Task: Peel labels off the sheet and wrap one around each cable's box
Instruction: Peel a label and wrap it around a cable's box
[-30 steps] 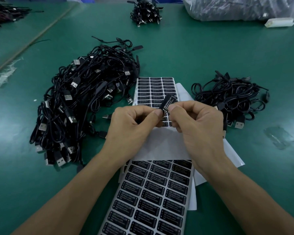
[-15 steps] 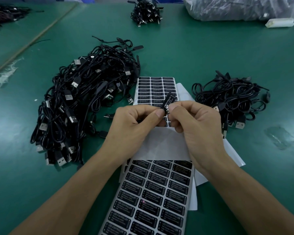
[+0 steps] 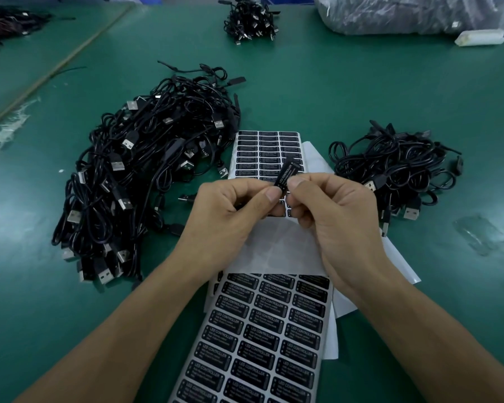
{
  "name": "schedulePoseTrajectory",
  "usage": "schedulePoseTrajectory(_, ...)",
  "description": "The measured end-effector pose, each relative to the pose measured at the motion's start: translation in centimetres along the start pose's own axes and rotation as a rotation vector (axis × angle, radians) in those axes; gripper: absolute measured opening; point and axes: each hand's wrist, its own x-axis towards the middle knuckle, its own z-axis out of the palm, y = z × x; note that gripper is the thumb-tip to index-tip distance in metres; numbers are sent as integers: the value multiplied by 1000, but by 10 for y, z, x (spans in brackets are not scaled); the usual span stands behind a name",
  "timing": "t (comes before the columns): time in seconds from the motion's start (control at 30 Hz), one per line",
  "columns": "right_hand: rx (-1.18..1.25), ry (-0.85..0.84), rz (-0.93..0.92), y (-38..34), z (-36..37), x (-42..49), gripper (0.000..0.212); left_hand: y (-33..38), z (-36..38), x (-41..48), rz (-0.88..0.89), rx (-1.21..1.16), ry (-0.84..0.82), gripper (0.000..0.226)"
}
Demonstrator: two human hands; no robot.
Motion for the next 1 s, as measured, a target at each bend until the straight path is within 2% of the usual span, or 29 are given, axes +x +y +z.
schedulePoseTrajectory(0.37, -71, 9, -42, -1, 0, -1, 19, -1, -2, 1, 25, 69, -10, 16)
schedulePoseTrajectory(1.0, -76, 31, -60, -2, 0, -1, 20, -4, -1, 1, 57, 74, -3, 12)
